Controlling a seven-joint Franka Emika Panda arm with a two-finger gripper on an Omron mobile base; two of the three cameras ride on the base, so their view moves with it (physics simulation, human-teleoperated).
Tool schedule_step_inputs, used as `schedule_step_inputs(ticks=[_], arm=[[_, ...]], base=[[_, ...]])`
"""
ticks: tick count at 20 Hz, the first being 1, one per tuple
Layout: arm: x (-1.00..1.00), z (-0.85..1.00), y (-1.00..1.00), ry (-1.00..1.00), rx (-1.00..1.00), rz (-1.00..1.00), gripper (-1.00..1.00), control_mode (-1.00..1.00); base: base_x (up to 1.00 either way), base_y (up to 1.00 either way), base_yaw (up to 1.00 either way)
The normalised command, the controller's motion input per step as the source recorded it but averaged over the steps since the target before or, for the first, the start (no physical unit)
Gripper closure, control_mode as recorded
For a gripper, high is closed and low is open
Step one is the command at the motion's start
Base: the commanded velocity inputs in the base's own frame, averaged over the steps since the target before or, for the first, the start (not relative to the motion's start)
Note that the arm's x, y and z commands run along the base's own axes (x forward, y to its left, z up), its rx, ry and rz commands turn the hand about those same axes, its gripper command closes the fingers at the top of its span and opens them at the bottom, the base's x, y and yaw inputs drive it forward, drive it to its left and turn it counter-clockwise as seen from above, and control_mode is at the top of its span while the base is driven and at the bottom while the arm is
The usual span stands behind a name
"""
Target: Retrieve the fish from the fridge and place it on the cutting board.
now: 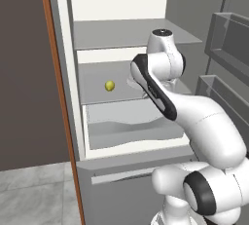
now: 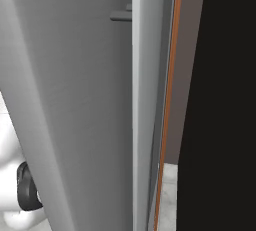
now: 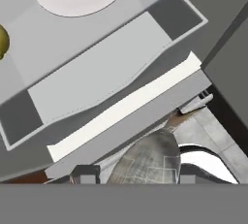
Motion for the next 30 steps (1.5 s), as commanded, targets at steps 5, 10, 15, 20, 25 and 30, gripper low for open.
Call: schedule_step_inputs(ticks=[5, 10, 15, 20, 25, 30], arm=[[-0.09, 0.00, -0.04, 0.02, -0.07, -0.02, 1.00, -1.00], [-0.59, 0.00, -0.19, 0.00, -0.02, -0.07, 1.00, -1.00], [-0.75, 0.00, -0.20, 0.00, 0.04, -0.15, 1.00, -1.00], [-0.48, 0.00, -0.10, 0.01, 0.09, -0.14, 1.00, -1.00], [-0.38, -0.01, -0.07, 0.01, 0.02, -0.13, 1.00, -1.00], [-0.07, -0.01, 0.00, 0.00, 0.00, -0.02, 1.00, -1.00]], base=[[0.00, 0.00, 0.00], [0.00, 0.00, 0.00], [0.00, 0.00, 0.00], [0.00, 0.00, 0.00], [0.00, 0.00, 0.00], [0.00, 0.00, 0.00]])
